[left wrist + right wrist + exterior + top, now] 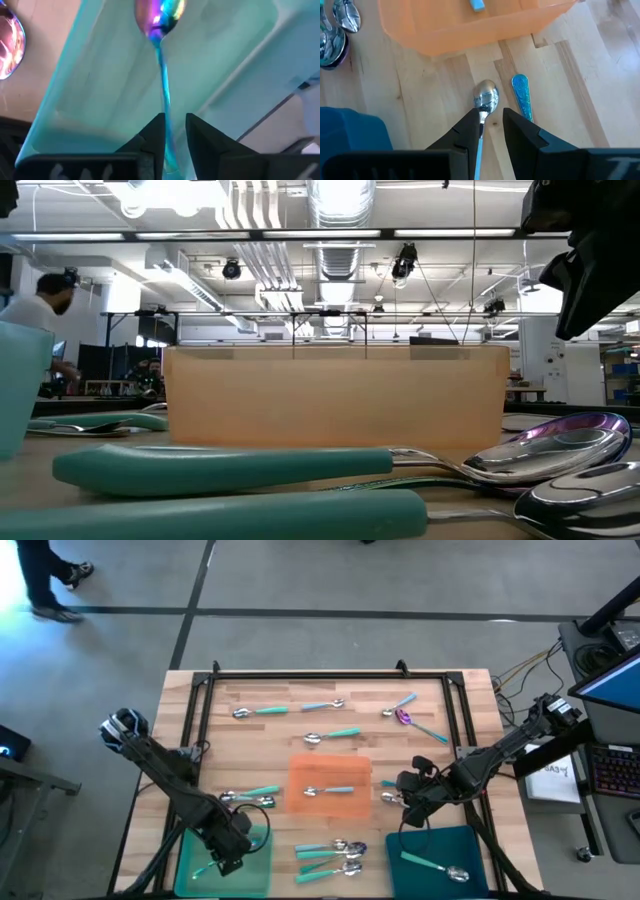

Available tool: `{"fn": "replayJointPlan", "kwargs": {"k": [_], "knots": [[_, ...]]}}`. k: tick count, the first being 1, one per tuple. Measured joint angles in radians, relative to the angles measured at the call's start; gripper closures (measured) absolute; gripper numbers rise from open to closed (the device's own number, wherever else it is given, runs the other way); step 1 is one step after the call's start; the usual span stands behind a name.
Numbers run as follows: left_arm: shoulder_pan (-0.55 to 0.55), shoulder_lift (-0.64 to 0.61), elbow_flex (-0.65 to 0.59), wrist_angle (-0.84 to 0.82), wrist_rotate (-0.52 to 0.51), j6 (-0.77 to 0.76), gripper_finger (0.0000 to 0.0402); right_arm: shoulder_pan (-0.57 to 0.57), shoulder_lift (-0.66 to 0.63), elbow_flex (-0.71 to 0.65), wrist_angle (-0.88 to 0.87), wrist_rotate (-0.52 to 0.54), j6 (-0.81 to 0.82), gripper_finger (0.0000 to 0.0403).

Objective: Sort silverware by color (type)
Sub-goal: Put the violet spoon into the green bin, then put the green spoon into the blue bin

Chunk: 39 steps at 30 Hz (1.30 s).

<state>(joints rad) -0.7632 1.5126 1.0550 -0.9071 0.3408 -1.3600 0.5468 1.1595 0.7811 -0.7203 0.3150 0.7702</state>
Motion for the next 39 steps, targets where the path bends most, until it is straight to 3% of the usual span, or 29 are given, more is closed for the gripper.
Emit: {"fn": "replayJointPlan", "kwargs": {"k": [5, 9, 15, 21, 29, 36, 39], "knots": [[-0.001, 0.002, 0.004, -0.002, -0.013, 0.144, 0.0322, 0.0, 0.0, 0.0, 0.0, 0.0, 0.003, 0.0323], [0.015, -0.002, 0.033, -0.086, -0.086, 0.328, 0.0318, -0.001, -0.001, 0.0, 0.0, 0.001, -0.082, 0.0323], [0.132, -0.004, 0.126, -0.333, -0.33, 0.525, 0.0318, -0.001, -0.002, 0.0, 0.0, 0.0, -0.138, 0.0323], [0.328, -0.006, 0.171, -0.392, -0.561, 0.884, 0.0317, 0.0, -0.002, 0.0, 0.0, 0.0, -0.135, 0.0323], [0.707, -0.031, 0.105, -0.346, -0.568, 1.317, 0.0317, 0.0, -0.001, 0.0, 0.001, 0.0, -0.135, 0.0323], [0.986, -0.094, 0.026, -0.208, -0.551, 1.531, 0.0317, 0.0, -0.001, 0.0, 0.001, 0.0, -0.135, 0.0323], [1.058, -0.11, -0.005, -0.094, -0.474, 1.584, 0.0317, 0.0, -0.001, 0.0, 0.001, 0.0, -0.135, 0.0323]]}}
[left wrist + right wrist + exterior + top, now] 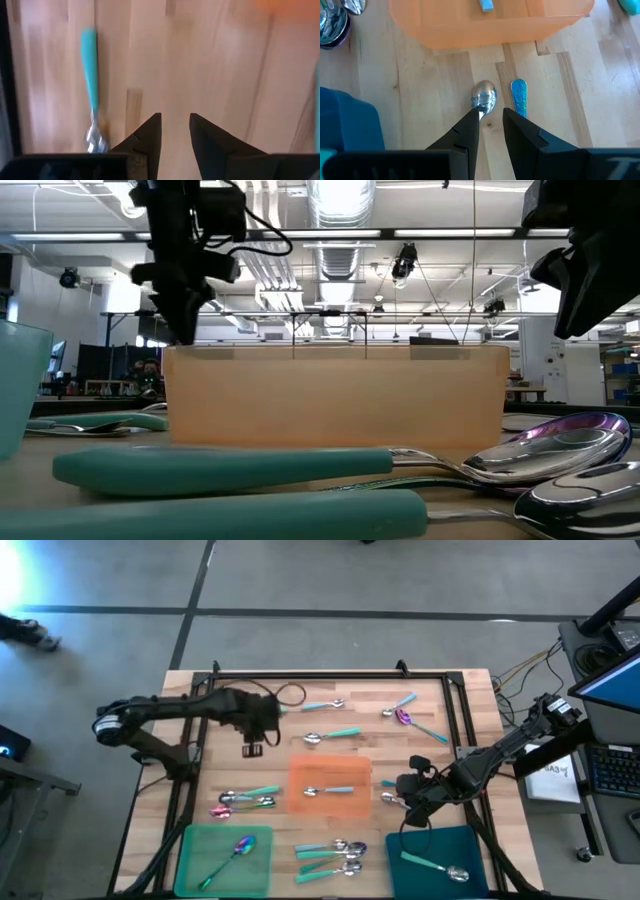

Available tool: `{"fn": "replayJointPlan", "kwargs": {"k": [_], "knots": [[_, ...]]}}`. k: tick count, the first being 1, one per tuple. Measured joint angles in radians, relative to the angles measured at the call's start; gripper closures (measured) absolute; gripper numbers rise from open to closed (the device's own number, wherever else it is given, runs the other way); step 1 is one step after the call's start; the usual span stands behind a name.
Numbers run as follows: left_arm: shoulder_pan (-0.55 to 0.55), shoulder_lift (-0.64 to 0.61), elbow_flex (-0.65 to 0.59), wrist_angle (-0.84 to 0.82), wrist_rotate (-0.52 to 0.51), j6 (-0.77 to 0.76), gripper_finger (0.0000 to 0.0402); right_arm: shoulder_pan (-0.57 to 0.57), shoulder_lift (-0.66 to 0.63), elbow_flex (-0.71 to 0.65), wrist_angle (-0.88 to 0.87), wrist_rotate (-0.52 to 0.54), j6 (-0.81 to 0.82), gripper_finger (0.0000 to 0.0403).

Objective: Sort silverware by color (type)
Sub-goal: Put the green spoon into the blue bin

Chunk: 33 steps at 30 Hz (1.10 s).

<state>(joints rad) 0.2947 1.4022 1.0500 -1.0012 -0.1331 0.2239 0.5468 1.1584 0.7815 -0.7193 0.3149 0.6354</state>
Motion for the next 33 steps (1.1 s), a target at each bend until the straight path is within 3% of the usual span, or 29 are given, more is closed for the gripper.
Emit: {"fn": "replayJointPlan", "kwargs": {"k": [4, 8, 12, 16, 24, 31, 33], "knots": [[0.034, -0.007, -0.031, 0.148, 0.086, 0.041, 0.0317, 0.0, 0.0, 0.0, 0.0, 0.0, 0.0, 0.0323], [0.035, -0.007, -0.061, 0.2, 0.094, 0.043, 0.0317, 0.0, 0.0, 0.0, 0.0, 0.0, 0.0, 0.0323], [0.049, -0.012, -0.101, 0.208, 0.022, 0.026, 0.0317, 0.0, 0.001, 0.0, 0.0, 0.0, 0.0, 0.0323], [0.081, -0.015, -0.194, 0.297, 0.013, 0.048, 0.0317, 0.0, 0.001, 0.0, 0.001, 0.0, 0.0, 0.0323], [0.126, -0.048, -0.337, 0.674, -0.044, -0.002, 0.0317, 0.0, 0.001, 0.001, 0.001, 0.0, 0.0, 0.0323], [0.22, -0.049, -0.323, 0.624, -0.102, 0.028, 0.0317, 0.0, 0.001, 0.001, 0.002, 0.0, 0.0, 0.0323], [0.248, -0.049, -0.325, 0.623, -0.079, 0.037, 0.0317, 0.0, 0.001, 0.001, 0.003, 0.0, 0.0, 0.0323]]}}
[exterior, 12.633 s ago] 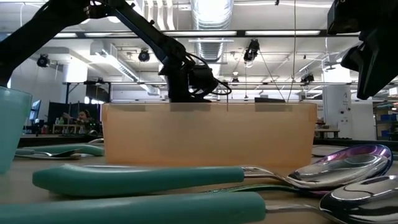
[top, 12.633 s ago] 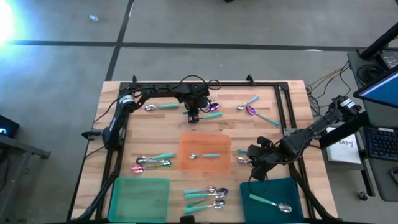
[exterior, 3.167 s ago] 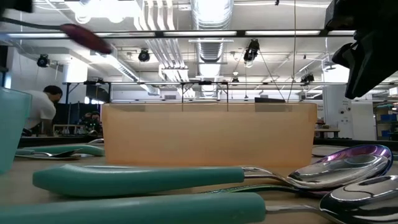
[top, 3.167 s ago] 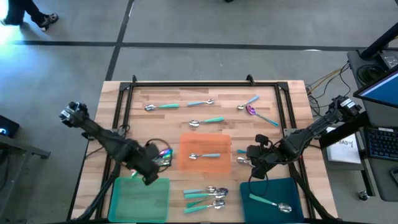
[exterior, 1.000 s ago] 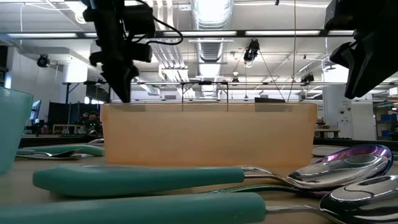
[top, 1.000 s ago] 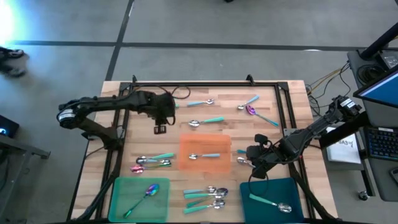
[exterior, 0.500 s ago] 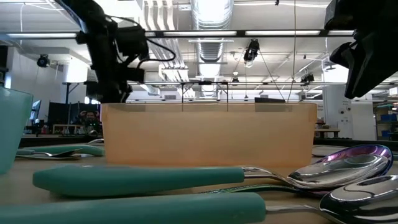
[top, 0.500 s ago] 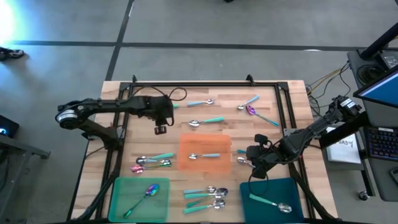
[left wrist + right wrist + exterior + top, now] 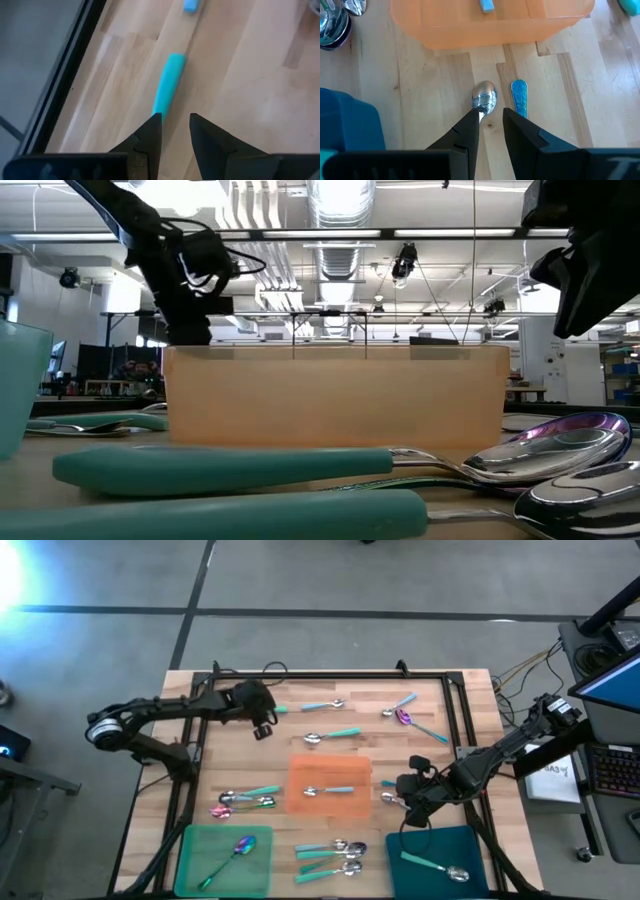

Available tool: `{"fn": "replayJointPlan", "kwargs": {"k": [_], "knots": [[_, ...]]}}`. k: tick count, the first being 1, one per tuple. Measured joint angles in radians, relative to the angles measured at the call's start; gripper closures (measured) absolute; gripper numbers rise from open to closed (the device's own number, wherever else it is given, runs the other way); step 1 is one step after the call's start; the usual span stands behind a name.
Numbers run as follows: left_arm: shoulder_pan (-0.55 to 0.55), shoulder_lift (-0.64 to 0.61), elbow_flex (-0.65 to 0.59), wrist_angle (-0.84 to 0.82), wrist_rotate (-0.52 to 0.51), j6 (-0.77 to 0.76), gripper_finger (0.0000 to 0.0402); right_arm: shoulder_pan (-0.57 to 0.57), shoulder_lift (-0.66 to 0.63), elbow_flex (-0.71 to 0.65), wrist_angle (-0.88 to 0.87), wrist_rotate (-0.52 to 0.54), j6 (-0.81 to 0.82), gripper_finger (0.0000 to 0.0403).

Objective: Sort silverware by color (type)
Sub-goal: Put the green spoon into the blue bin

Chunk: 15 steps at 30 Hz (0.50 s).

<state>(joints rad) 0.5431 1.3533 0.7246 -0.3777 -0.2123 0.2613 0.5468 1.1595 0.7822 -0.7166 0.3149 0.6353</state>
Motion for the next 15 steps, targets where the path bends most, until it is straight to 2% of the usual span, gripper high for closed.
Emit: {"fn": "replayJointPlan", "kwargs": {"k": [4, 8, 12, 13, 15], "knots": [[0.026, 0.0, -0.001, -0.007, 0.074, -0.008, 0.0317, 0.0, 0.0, 0.0, 0.001, 0.0, 0.0, 0.0323], [0.044, 0.003, -0.002, -0.029, 0.082, -0.001, 0.0317, 0.0, 0.0, 0.0, 0.0, 0.0, 0.0, 0.0323], [0.052, 0.01, -0.002, -0.025, 0.169, -0.028, 0.0315, 0.0, 0.0, 0.0, 0.0, 0.0, 0.0, 0.0323], [0.054, 0.014, -0.002, -0.025, 0.177, -0.03, 0.0311, 0.0, 0.0, 0.0, 0.0, 0.0, 0.0, 0.0323], [0.059, 0.027, -0.002, -0.022, 0.125, -0.009, 0.0297, 0.0, 0.0, 0.0, 0.001, 0.0, 0.0, 0.0323]]}}
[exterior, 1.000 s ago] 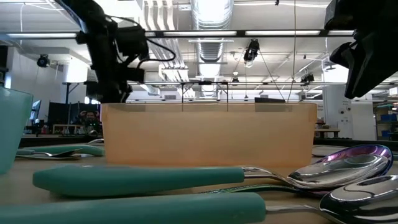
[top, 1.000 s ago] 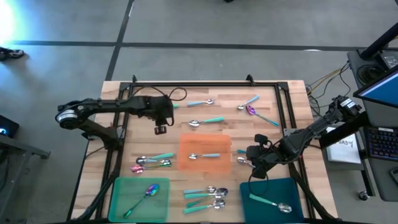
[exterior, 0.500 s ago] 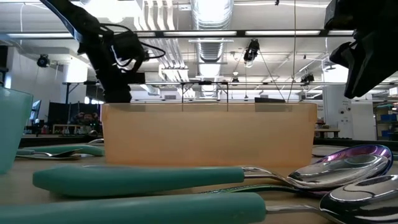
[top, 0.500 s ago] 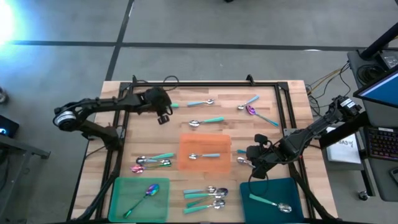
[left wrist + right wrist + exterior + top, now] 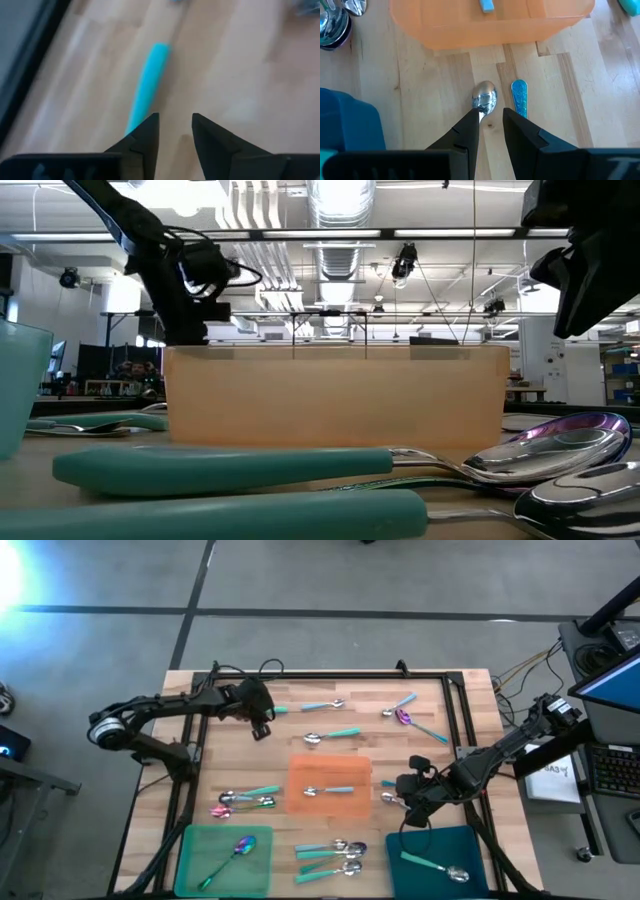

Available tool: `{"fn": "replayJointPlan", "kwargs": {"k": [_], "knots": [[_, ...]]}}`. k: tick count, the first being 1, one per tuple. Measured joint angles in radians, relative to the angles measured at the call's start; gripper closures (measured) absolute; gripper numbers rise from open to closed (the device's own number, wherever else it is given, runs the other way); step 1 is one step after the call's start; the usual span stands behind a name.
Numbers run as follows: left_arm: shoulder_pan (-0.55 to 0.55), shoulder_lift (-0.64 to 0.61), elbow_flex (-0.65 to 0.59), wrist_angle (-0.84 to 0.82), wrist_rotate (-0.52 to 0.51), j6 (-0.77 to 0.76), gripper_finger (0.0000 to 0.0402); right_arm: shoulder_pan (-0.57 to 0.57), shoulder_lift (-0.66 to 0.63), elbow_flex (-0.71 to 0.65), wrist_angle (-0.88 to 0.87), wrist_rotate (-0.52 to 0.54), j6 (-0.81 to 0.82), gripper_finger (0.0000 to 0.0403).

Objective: Sort silverware by color (type)
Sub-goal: Put the green spoon into the blue bin

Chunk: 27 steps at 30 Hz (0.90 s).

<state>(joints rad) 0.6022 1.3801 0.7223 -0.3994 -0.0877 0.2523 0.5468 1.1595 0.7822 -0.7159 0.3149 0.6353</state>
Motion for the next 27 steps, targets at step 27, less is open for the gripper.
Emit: {"fn": "replayJointPlan", "kwargs": {"k": [27], "knots": [[0.125, 0.217, 0.082, -0.033, -0.072, 0.075, 0.0223, 0.0, 0.0, 0.0, 0.0, 0.0, 0.0, 0.0323]]}}
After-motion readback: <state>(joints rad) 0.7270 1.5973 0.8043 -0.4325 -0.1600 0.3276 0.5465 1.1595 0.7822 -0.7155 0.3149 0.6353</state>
